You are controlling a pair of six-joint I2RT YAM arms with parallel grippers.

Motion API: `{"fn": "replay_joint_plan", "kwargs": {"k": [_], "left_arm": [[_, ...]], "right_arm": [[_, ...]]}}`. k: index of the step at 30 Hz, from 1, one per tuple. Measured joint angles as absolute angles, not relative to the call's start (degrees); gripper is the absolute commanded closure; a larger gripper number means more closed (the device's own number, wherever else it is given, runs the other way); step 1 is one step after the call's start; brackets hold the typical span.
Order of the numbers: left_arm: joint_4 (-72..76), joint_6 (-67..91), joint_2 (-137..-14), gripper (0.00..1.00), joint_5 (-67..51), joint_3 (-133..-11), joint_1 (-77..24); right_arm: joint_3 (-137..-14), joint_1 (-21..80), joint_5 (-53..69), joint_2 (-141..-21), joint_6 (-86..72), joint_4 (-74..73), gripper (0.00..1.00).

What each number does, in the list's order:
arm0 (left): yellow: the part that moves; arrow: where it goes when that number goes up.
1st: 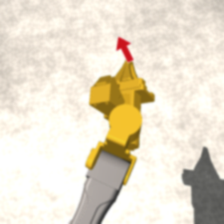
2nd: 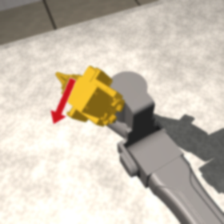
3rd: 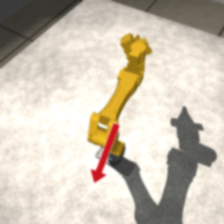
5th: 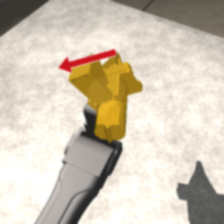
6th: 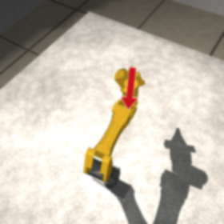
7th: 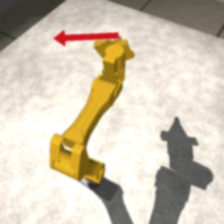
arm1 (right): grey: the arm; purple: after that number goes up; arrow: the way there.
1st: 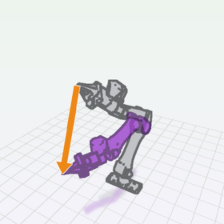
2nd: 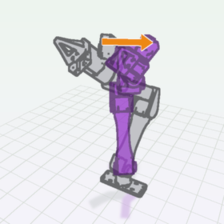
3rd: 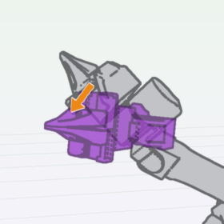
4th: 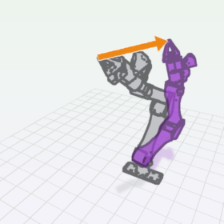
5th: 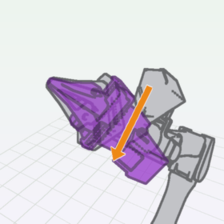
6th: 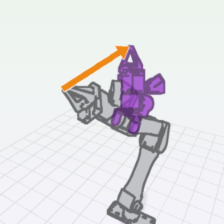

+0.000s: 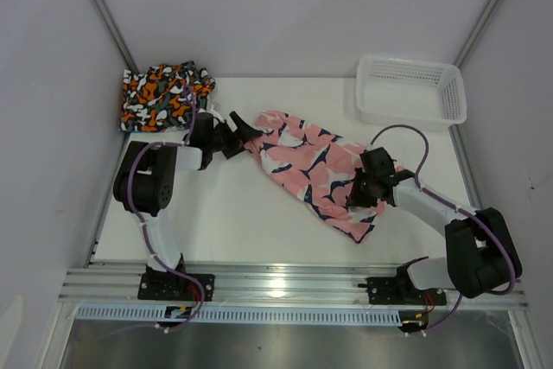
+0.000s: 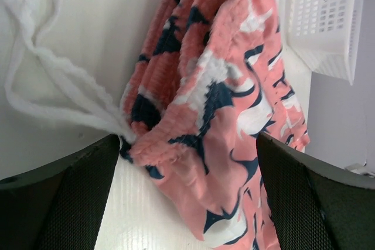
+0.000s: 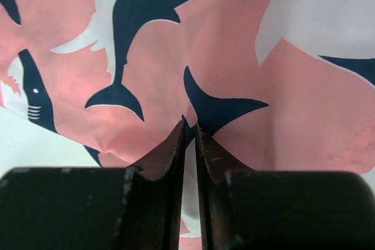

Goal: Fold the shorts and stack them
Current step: Fold the shorts

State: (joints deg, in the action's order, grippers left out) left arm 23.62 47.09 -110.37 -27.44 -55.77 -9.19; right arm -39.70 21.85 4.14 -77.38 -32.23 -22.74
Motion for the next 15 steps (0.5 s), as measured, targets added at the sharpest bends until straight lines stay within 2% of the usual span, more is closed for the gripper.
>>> {"fn": "replay_joint_plan", "kwargs": {"k": [4, 8, 15], "left_arm": [[28.03, 49.25, -110.34, 0.01, -26.06, -51.99, -9.69], [32.34, 51.11, -110.06, 0.01, -24.05, -49.58, -9.74], [40.21, 54.50, -110.15, 0.01, -22.55, -45.78, -9.74]], "right_arm": [[-42.68, 22.50, 4.84, -77.32, -31.77, -24.43, 0.78], [-50.98, 26.37, 5.10, -78.94, -31.42, -24.47, 0.77], [-61.71, 29.87, 9.04, -90.87, -32.42, -14.52, 0.78]]}}
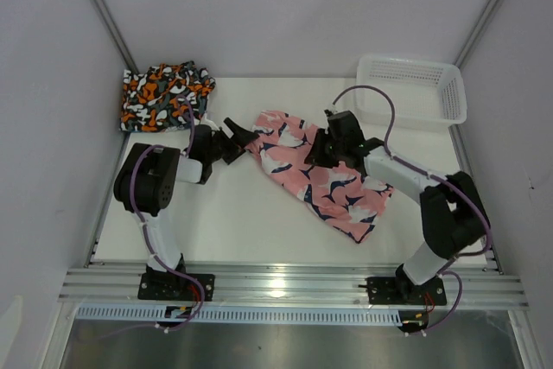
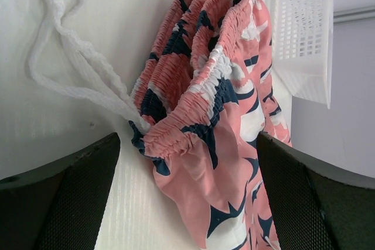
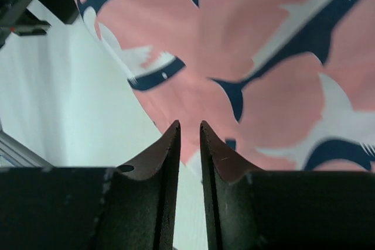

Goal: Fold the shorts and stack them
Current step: Fold the shorts

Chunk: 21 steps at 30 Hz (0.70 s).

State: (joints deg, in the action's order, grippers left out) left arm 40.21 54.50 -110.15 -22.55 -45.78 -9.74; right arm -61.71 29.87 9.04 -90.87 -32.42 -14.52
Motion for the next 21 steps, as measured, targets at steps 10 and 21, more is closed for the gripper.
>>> {"fn": "replay_joint_plan", "kwargs": {"k": [10, 21], "left_arm": [[48.10, 56.80, -112.53, 0.01, -22.90, -44.29, -9.72], [52.71, 57.95, -115.33, 0.01, -22.72, -44.84, -9.67]], "right_arm": [[-71.64, 31.81, 17.61, -112.31, -40.69, 6.55, 0.78], [-82.87, 33.04, 17.30, -123.28, -44.69, 11.11, 0.79]]}}
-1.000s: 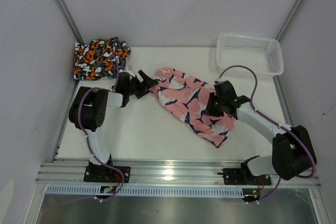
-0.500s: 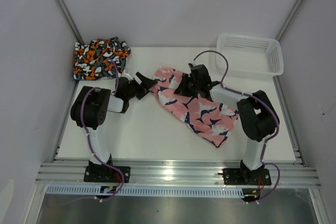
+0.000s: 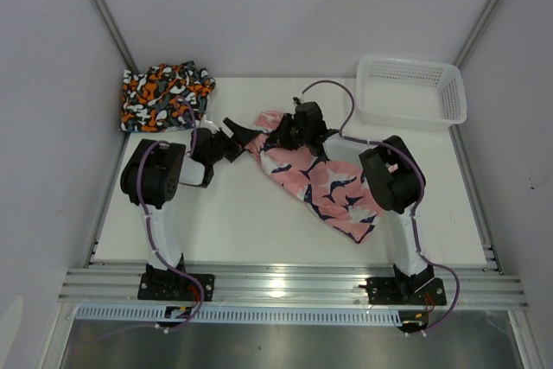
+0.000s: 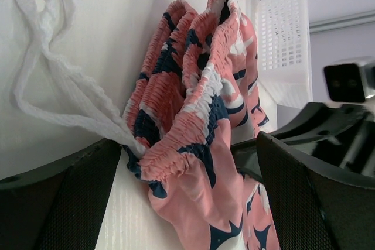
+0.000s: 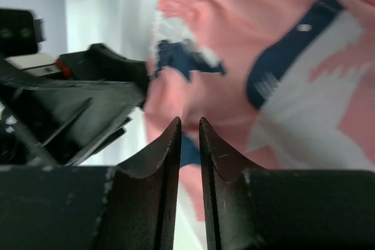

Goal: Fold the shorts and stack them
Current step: Fold the shorts

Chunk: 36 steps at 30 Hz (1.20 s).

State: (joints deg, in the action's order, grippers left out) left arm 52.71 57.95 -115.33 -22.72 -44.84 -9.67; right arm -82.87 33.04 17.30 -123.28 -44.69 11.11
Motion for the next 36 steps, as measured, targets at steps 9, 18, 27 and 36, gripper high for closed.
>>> {"fn": "replay_joint_plan", "kwargs": {"k": [9, 18, 27, 36], "left_arm": [[50.61, 58.17, -115.85, 0.01, -20.47, -47.03, -10.48], [46.85, 57.47, -116.51, 0.02, -17.50, -50.46, -13.32], [41.56, 55.42, -118.13, 0.40, -16.67, -54.06, -14.28], [39.99, 55.42, -119.90, 0.71, -16.75, -55.75, -14.31]], "right_arm": [[-83.42, 32.34, 15.00, -127.11, -46.39, 3.66, 0.80], [-83.55, 32.27, 15.51, -127.04, -45.82, 2.83, 0.81], [-84.16, 32.75, 15.42, -126.30, -43.38, -0.80, 0.81], [-84.27, 33.19, 14.83, -125.56, -41.36, -3.11, 0.81]]}}
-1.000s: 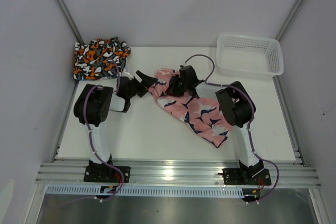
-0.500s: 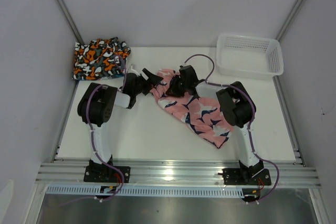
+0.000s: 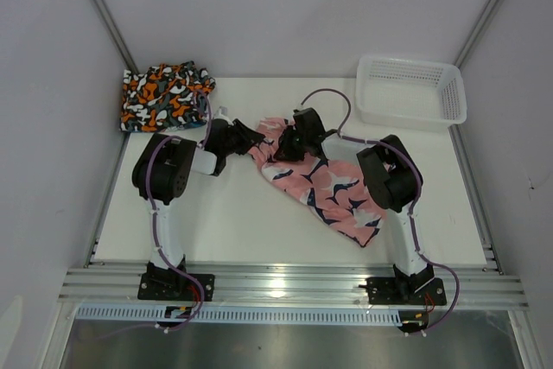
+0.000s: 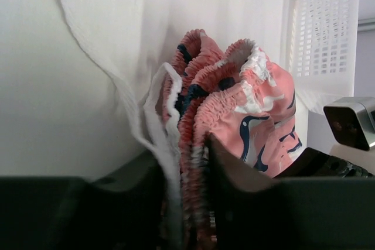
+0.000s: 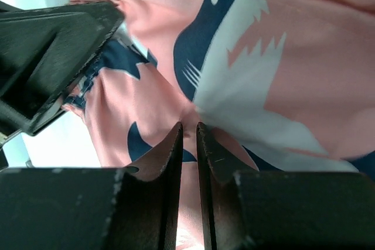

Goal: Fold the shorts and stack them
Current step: Fold the shorts

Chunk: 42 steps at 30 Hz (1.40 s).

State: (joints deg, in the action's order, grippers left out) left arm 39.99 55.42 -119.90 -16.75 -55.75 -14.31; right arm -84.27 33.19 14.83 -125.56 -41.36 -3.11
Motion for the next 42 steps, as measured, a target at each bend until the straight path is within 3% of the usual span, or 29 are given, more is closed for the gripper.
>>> {"fn": "replay_joint_plan", "kwargs": {"k": [1, 2, 11, 17, 22, 28, 35, 42], "left_arm": [[39.83, 55.40, -119.90, 0.80, -16.78, -55.75, -14.31], [39.68, 55.16, -119.92, 1.00, -16.88, -55.75, -14.31], [38.28, 52.84, -118.54, 1.00, -18.26, -55.09, -13.28], [30.11, 48.14, -109.80, 1.00, -16.38, -54.52, -11.84], [24.43, 44.03, -100.66, 1.00, -12.71, -54.50, -12.14], [16.97, 38.68, -94.11, 1.00, -6.04, -54.59, -15.09], [9.26, 33.95, -89.32, 1.00, 1.04, -54.61, -18.96], [6.37, 31.42, -78.56, 1.00, 9.17, -50.43, -24.16]], "right_arm": [[-84.27, 33.26, 14.74, -125.45, -41.19, -3.40, 0.81], [-84.27, 33.32, 14.63, -125.34, -40.97, -3.60, 0.78], [-83.22, 33.52, 10.98, -120.09, -36.60, -11.90, 0.67], [-77.52, 33.08, 9.41, -108.22, -33.65, -15.73, 0.68], [-70.57, 32.49, 9.26, -101.21, -33.15, -15.75, 0.74], [-68.88, 32.12, 9.91, -105.95, -33.21, -14.87, 0.79], [-71.07, 33.21, 11.64, -112.99, -35.09, -9.98, 1.00], [-74.87, 36.73, 13.26, -117.86, -37.76, -6.04, 1.00]]}}
